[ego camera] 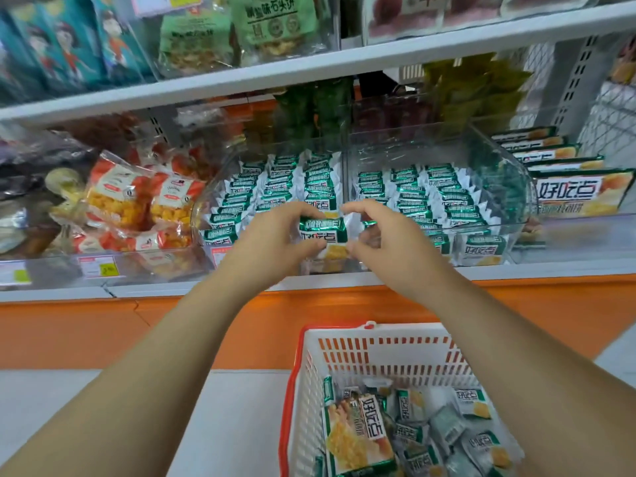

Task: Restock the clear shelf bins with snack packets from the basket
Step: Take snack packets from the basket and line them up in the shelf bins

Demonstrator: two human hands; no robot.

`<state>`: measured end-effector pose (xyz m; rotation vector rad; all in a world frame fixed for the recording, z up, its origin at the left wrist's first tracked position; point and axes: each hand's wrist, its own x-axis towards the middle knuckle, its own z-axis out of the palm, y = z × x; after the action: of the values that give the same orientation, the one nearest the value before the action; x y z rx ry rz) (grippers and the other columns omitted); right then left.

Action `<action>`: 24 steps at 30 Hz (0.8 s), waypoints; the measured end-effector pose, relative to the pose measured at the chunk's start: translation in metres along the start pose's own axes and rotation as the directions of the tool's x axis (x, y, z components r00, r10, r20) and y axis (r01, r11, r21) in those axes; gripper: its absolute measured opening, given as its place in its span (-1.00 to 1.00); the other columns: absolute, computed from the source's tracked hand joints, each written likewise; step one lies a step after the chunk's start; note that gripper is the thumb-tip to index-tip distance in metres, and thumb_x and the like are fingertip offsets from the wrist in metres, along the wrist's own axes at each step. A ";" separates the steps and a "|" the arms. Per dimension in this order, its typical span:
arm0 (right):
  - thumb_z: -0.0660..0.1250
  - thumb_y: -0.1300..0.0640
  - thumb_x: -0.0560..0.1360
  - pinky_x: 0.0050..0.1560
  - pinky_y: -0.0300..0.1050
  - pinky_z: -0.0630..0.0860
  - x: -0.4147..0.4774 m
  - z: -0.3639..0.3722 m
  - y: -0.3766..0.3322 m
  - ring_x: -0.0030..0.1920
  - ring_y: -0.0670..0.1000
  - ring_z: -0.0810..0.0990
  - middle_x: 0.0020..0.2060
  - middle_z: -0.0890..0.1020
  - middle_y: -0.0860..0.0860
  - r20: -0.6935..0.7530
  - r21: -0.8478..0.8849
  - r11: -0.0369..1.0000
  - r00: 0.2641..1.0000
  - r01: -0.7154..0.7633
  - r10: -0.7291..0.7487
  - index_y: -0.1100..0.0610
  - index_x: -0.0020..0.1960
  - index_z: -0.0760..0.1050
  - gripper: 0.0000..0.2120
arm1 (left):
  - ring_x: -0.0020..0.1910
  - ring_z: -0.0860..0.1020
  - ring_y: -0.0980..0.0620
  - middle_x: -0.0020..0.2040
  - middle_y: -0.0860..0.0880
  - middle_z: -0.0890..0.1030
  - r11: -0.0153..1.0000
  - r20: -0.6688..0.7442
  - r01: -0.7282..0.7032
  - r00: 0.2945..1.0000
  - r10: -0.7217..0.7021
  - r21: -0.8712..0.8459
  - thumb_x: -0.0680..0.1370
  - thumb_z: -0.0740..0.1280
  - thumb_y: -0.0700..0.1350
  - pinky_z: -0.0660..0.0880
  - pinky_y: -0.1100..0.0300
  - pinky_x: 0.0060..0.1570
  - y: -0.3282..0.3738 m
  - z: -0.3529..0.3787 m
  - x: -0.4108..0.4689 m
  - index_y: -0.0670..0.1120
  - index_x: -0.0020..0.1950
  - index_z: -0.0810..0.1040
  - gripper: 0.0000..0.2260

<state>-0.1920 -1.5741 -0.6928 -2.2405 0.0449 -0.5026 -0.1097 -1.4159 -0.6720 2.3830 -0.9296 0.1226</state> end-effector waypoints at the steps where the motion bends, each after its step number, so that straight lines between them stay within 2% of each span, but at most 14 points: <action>1: 0.35 0.15 0.51 0.03 -0.31 0.50 0.003 0.000 0.002 -0.03 -0.24 0.50 0.06 0.52 -0.17 -0.012 -0.001 1.000 1.000 -0.019 0.019 -0.05 0.37 0.34 -0.53 | -0.16 0.43 0.21 -0.12 0.21 0.42 1.000 -0.033 0.017 0.999 -0.016 0.023 0.52 0.39 -0.02 0.32 0.36 -0.24 -0.004 -0.005 0.010 0.04 0.23 0.50 -0.71; 3: 0.34 0.04 0.51 0.24 0.05 0.44 0.007 0.000 0.009 0.25 0.00 0.45 0.32 0.44 -0.04 -0.007 -0.128 0.987 0.996 -0.094 0.094 -0.04 0.44 0.26 -0.46 | -0.09 0.45 0.09 -0.01 0.07 0.47 0.996 -0.106 0.073 0.992 -0.068 0.043 0.52 0.38 -0.03 0.34 0.25 -0.26 -0.011 -0.011 0.030 0.00 0.25 0.48 -0.69; 4: 0.33 -0.02 0.50 0.28 0.10 0.39 0.008 -0.001 0.014 0.31 0.06 0.40 0.35 0.41 -0.01 0.012 -0.234 0.964 0.991 -0.126 0.132 -0.04 0.44 0.25 -0.46 | -0.08 0.45 0.06 0.01 0.03 0.48 0.994 -0.119 0.096 0.989 -0.089 0.054 0.53 0.38 -0.04 0.34 0.24 -0.28 -0.014 -0.011 0.039 -0.01 0.26 0.47 -0.68; 5: 0.31 -0.07 0.50 0.29 0.09 0.35 0.007 -0.003 0.018 0.33 0.08 0.35 0.35 0.41 0.00 0.039 -0.324 0.935 0.985 -0.146 0.168 -0.04 0.43 0.27 -0.46 | -0.08 0.47 0.02 0.01 0.00 0.50 0.992 -0.113 0.108 0.989 -0.100 0.070 0.53 0.38 -0.05 0.34 0.21 -0.28 -0.017 -0.008 0.048 -0.02 0.27 0.47 -0.68; 7: 0.29 -0.10 0.50 0.28 0.04 0.33 0.005 -0.004 0.024 0.33 0.07 0.32 0.33 0.42 0.00 0.089 -0.394 0.906 0.974 -0.158 0.208 -0.04 0.41 0.30 -0.49 | -0.10 0.51 -0.02 -0.05 -0.02 0.52 0.986 -0.064 0.111 0.993 -0.104 0.125 0.53 0.38 -0.06 0.35 0.18 -0.23 -0.019 -0.001 0.062 -0.02 0.29 0.46 -0.67; 10: 0.30 -0.09 0.51 0.28 0.04 0.34 0.003 -0.005 0.029 0.31 0.03 0.34 0.30 0.43 -0.04 0.102 -0.391 0.909 0.975 -0.141 0.195 -0.05 0.39 0.32 -0.52 | -0.26 0.53 -0.02 -0.23 -0.05 0.51 0.969 0.001 0.114 0.993 -0.117 0.220 0.54 0.37 -0.05 0.38 0.14 -0.30 -0.022 0.012 0.079 -0.04 0.32 0.44 -0.64; 14: 0.29 -0.08 0.51 0.30 0.03 0.32 0.002 -0.006 0.033 0.32 -0.01 0.32 0.32 0.40 -0.09 0.103 -0.386 0.914 0.979 -0.124 0.176 -0.06 0.38 0.33 -0.54 | -0.28 0.44 0.08 -0.17 -0.07 0.50 0.981 0.006 0.120 0.992 -0.123 0.150 0.53 0.39 -0.08 0.32 0.17 -0.34 -0.026 0.025 0.096 -0.08 0.31 0.46 -0.63; 17: 0.29 -0.08 0.51 0.29 0.01 0.32 0.003 -0.007 0.037 0.31 -0.02 0.32 0.31 0.41 -0.10 0.093 -0.370 0.921 0.982 -0.120 0.166 -0.07 0.38 0.33 -0.55 | -0.08 0.45 0.00 0.12 -0.09 0.48 0.978 0.010 0.111 0.993 -0.115 0.174 0.51 0.42 -0.11 0.35 0.19 -0.08 -0.034 0.029 0.102 -0.07 0.26 0.49 -0.66; 19: 0.30 -0.07 0.51 0.29 0.01 0.32 0.005 -0.006 0.039 0.31 -0.02 0.31 0.30 0.42 -0.10 0.085 -0.360 0.925 0.983 -0.124 0.165 -0.07 0.37 0.34 -0.55 | 0.13 0.43 -0.09 0.25 -0.10 0.41 0.946 0.015 0.115 0.992 -0.126 0.302 0.50 0.41 -0.03 0.36 0.07 0.13 -0.039 0.031 0.105 0.01 0.25 0.50 -0.67; 21: 0.30 -0.05 0.51 0.29 0.00 0.31 0.007 -0.004 0.041 0.31 -0.02 0.30 0.30 0.42 -0.10 0.074 -0.360 0.925 0.984 -0.123 0.159 -0.07 0.36 0.35 -0.56 | 0.29 0.35 -0.16 0.30 -0.09 0.40 0.881 0.022 0.118 0.989 -0.145 0.459 0.49 0.40 0.08 0.27 -0.04 0.26 -0.041 0.034 0.105 0.10 0.26 0.51 -0.65; 24: 0.29 -0.03 0.51 0.26 -0.06 0.29 0.007 -0.003 0.043 0.31 -0.04 0.28 0.29 0.41 -0.11 0.065 -0.357 0.927 0.987 -0.113 0.145 -0.07 0.36 0.35 -0.57 | 0.31 0.32 -0.15 0.31 -0.07 0.41 0.858 0.013 0.144 0.985 -0.173 0.493 0.48 0.40 0.11 0.23 -0.05 0.30 -0.041 0.038 0.105 0.16 0.25 0.51 -0.65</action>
<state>-0.1808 -1.6061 -0.7201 -2.5875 0.2527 -0.3402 -0.0090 -1.4745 -0.6940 2.9387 -0.7889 0.2551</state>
